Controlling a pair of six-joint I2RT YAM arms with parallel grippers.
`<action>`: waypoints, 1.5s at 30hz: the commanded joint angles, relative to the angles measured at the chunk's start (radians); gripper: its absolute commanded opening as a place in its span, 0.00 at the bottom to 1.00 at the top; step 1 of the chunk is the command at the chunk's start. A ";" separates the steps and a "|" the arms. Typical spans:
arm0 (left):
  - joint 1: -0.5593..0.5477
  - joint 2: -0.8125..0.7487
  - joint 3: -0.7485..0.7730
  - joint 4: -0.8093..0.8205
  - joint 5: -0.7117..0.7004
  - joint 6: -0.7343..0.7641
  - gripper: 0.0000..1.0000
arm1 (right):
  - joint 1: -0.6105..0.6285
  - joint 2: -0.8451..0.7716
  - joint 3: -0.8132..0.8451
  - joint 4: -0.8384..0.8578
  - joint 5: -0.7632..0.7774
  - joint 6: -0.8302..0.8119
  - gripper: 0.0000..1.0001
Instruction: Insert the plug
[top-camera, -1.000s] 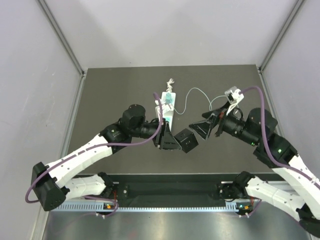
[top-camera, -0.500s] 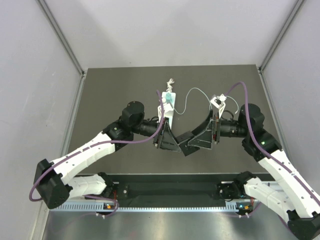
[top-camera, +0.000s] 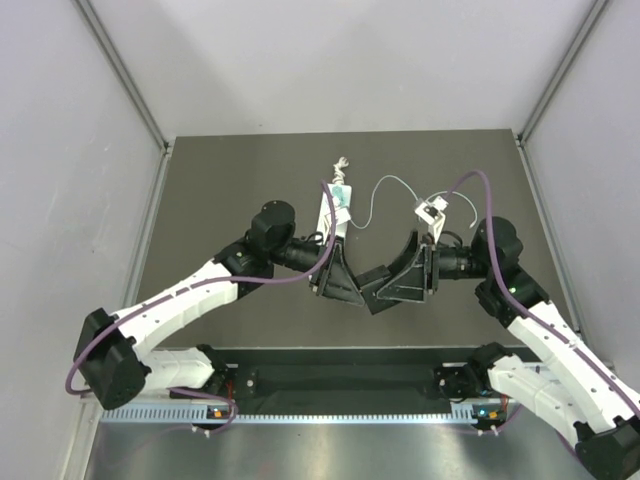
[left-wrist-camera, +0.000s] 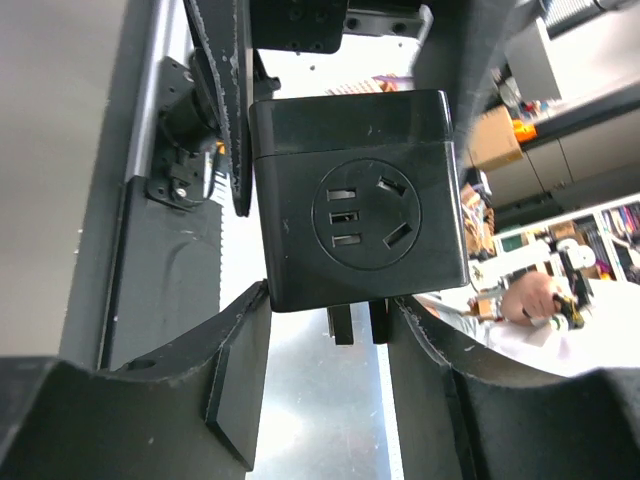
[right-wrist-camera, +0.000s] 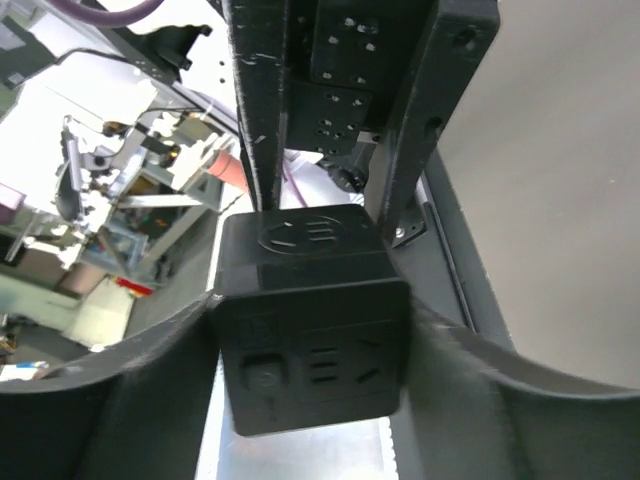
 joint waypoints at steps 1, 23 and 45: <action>0.007 0.003 0.008 0.095 0.026 0.003 0.00 | -0.008 -0.022 -0.009 0.121 -0.043 0.060 0.60; 0.467 -0.166 -0.015 -0.424 -0.519 0.173 0.79 | -0.010 0.140 0.227 -0.366 0.543 -0.002 0.00; 0.482 -0.315 -0.031 -0.666 -1.121 0.242 0.77 | 0.318 0.968 1.047 -0.988 1.198 0.081 0.00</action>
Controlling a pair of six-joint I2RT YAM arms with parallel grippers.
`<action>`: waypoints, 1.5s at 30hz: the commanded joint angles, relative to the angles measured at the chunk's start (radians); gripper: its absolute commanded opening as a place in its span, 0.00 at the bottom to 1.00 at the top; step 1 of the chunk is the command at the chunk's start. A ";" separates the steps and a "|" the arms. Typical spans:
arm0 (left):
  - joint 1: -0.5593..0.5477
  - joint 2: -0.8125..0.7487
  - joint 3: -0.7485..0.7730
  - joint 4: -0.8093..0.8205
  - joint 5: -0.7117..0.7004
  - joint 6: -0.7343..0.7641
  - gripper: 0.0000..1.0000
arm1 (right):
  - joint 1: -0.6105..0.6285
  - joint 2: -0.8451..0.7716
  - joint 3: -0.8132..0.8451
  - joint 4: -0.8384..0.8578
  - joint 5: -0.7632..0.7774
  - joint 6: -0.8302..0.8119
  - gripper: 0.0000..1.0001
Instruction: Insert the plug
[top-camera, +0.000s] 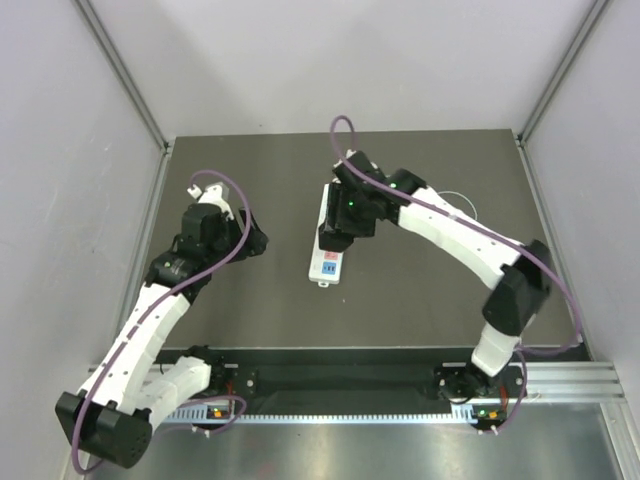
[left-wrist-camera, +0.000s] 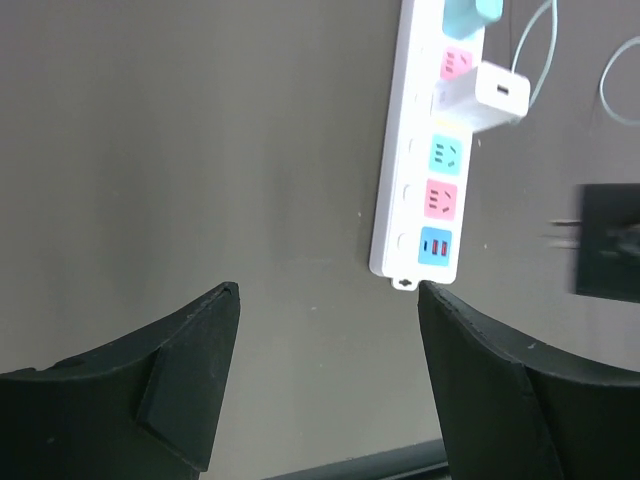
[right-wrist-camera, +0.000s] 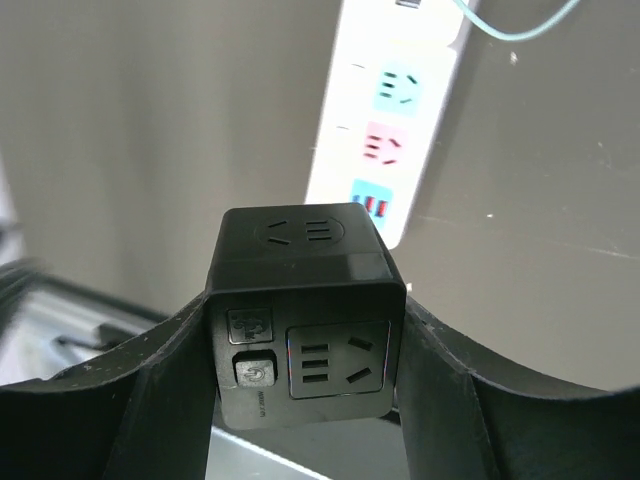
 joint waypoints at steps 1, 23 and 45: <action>0.005 -0.045 -0.008 -0.008 -0.077 -0.004 0.77 | 0.015 0.096 0.127 -0.126 0.089 0.011 0.00; 0.005 -0.099 -0.010 0.004 -0.057 -0.012 0.76 | 0.008 0.363 0.232 -0.129 0.149 0.129 0.00; 0.003 -0.099 -0.012 0.004 -0.054 -0.017 0.76 | -0.003 0.412 0.247 -0.155 0.157 0.143 0.00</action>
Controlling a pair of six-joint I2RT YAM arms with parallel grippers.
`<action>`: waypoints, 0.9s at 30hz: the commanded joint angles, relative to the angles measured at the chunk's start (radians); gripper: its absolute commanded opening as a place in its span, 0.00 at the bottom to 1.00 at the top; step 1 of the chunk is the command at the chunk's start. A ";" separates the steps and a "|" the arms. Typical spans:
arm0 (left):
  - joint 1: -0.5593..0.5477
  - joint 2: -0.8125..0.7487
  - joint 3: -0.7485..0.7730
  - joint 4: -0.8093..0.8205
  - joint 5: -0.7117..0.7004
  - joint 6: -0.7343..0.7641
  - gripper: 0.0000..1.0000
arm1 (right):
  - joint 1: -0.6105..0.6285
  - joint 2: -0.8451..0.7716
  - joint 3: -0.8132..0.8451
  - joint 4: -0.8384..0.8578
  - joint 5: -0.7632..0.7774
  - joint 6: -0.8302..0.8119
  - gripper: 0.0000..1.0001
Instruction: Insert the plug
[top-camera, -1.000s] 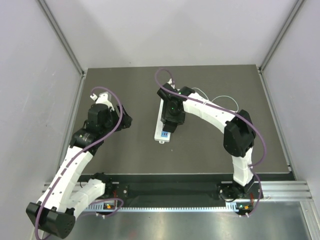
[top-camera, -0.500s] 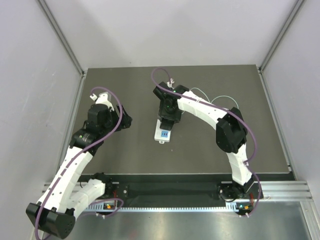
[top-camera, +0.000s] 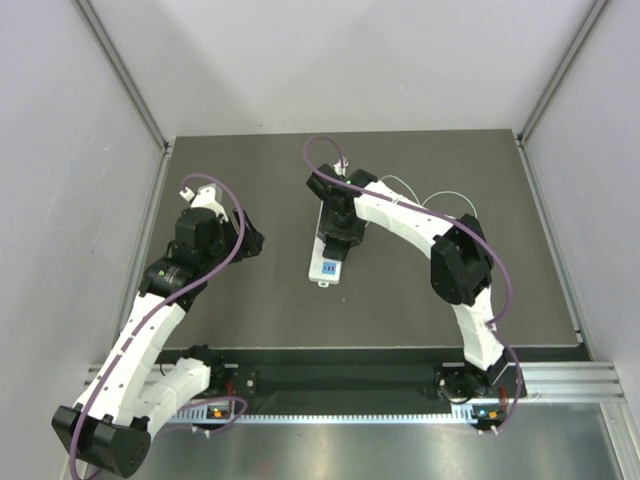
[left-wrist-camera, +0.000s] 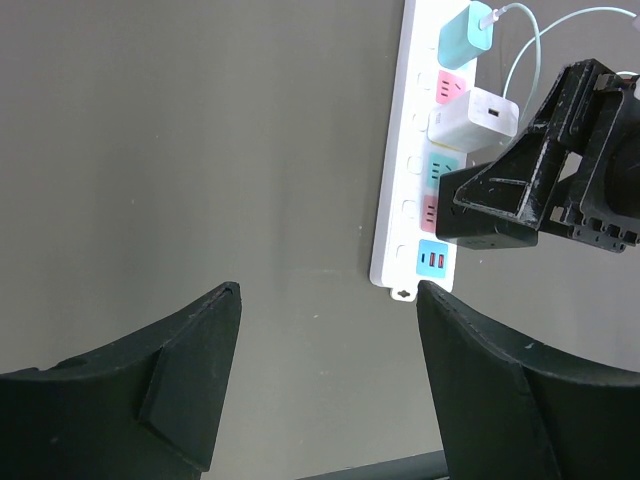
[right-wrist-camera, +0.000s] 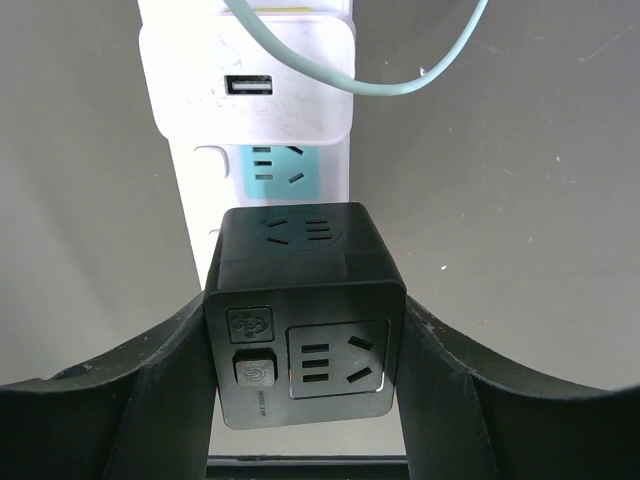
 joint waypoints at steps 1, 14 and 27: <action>0.005 -0.019 -0.002 0.009 -0.006 -0.007 0.75 | -0.002 0.004 0.019 0.025 -0.010 0.017 0.00; 0.003 -0.017 -0.001 0.013 -0.002 -0.009 0.75 | 0.006 0.027 0.028 -0.010 -0.036 0.007 0.00; 0.002 -0.017 -0.004 0.013 0.004 -0.009 0.75 | 0.021 0.050 0.049 -0.056 -0.051 0.000 0.00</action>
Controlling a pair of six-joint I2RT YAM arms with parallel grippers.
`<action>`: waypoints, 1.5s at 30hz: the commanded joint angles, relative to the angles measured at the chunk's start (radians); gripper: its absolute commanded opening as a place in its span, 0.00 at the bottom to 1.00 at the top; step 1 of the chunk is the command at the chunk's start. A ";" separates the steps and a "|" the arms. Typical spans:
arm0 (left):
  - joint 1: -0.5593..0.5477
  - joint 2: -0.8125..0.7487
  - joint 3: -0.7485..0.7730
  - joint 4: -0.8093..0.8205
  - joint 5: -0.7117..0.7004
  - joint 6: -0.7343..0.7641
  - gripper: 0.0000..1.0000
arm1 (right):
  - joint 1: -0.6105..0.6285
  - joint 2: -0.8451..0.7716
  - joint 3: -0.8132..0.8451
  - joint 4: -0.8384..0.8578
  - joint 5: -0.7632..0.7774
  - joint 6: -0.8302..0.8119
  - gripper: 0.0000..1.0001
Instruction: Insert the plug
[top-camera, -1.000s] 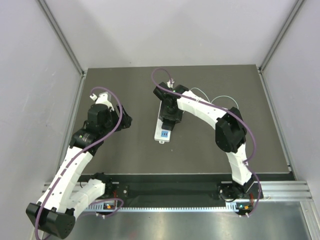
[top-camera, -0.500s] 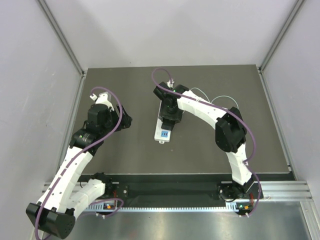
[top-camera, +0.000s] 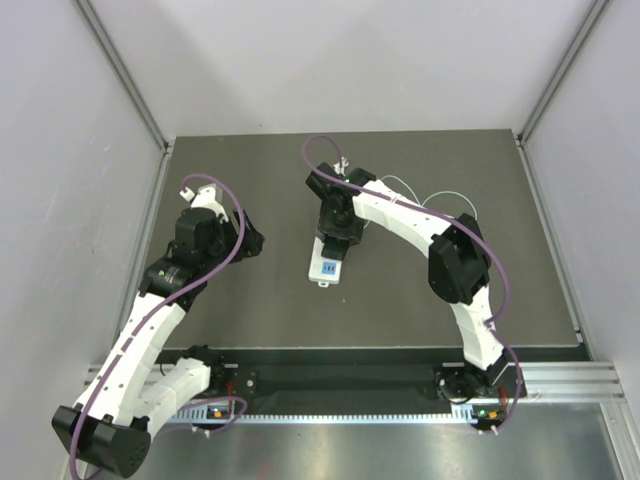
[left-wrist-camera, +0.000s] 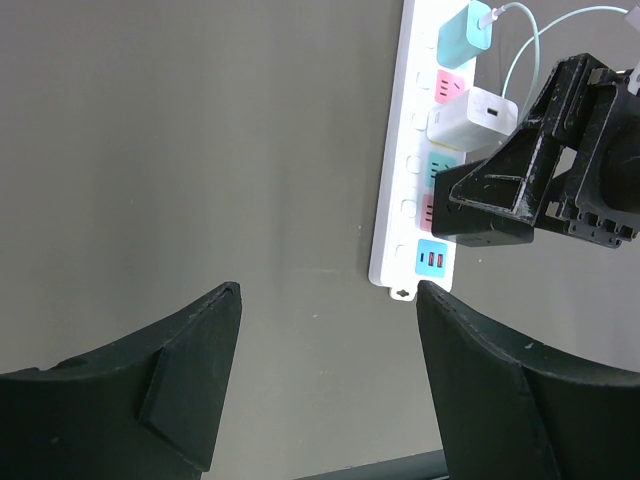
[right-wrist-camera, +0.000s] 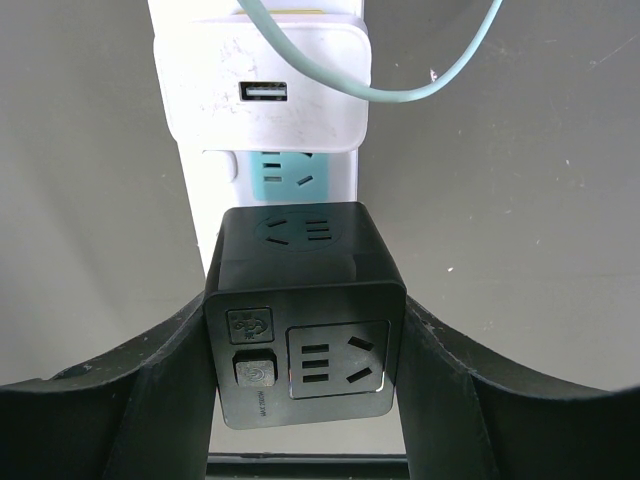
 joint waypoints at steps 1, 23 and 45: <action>0.002 -0.016 -0.004 0.011 0.000 -0.008 0.75 | 0.022 0.023 0.019 -0.051 -0.034 0.003 0.00; 0.002 -0.022 -0.004 0.013 0.005 -0.008 0.75 | 0.042 0.017 0.073 -0.110 -0.060 -0.019 0.00; 0.000 -0.013 -0.002 0.011 0.007 -0.008 0.76 | -0.004 0.006 0.125 -0.063 0.020 -0.045 0.00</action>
